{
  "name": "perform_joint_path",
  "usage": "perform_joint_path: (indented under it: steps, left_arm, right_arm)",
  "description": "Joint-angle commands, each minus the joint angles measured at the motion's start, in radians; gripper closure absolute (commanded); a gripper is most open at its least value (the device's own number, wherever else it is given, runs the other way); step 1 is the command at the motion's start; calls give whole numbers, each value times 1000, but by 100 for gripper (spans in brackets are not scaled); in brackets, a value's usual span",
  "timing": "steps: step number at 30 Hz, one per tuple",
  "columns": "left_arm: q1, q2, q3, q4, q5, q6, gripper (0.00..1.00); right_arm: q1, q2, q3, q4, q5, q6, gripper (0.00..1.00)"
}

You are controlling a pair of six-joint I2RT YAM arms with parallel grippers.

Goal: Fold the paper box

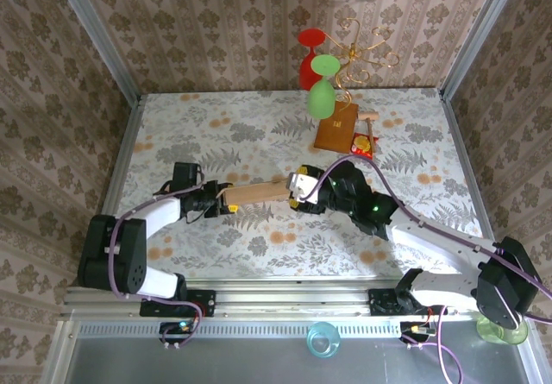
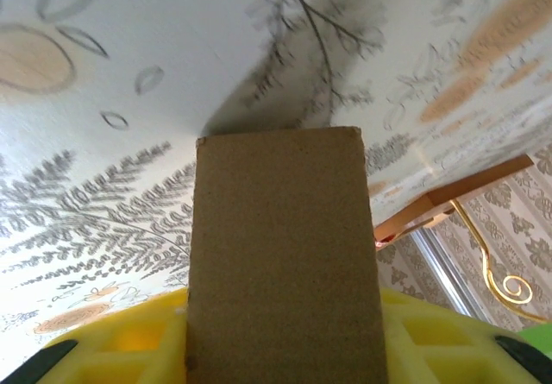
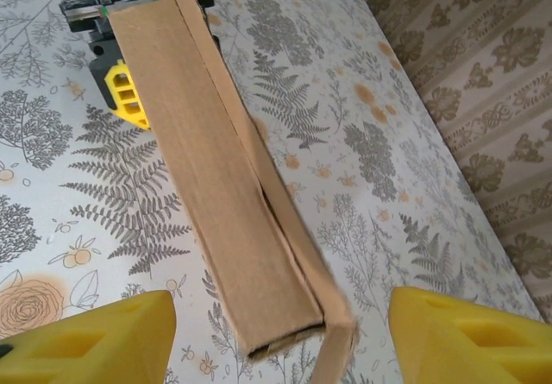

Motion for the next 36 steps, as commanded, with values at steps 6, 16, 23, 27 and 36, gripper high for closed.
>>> perform_joint_path:
  steps: [6, 16, 23, 27, 36]
  left_arm:
    - [85, 202, 52, -152, 4, 43, 91]
    - [104, 277, 60, -129, 12, -3, 100]
    - [134, 245, 172, -424, -77, 96, 100]
    - [144, 237, 211, -498, -99, 90, 100]
    - [149, 268, 300, -593, -130, 89, 100]
  right_arm:
    - [-114, 44, 144, -137, -52, 239, 45]
    - [-129, 168, 268, -190, -20, 463, 52]
    - [-128, 236, 358, -252, -58, 518, 55]
    - [-126, 225, 357, -255, -56, 566, 56]
    - [-112, 254, 380, -284, -26, 589, 57]
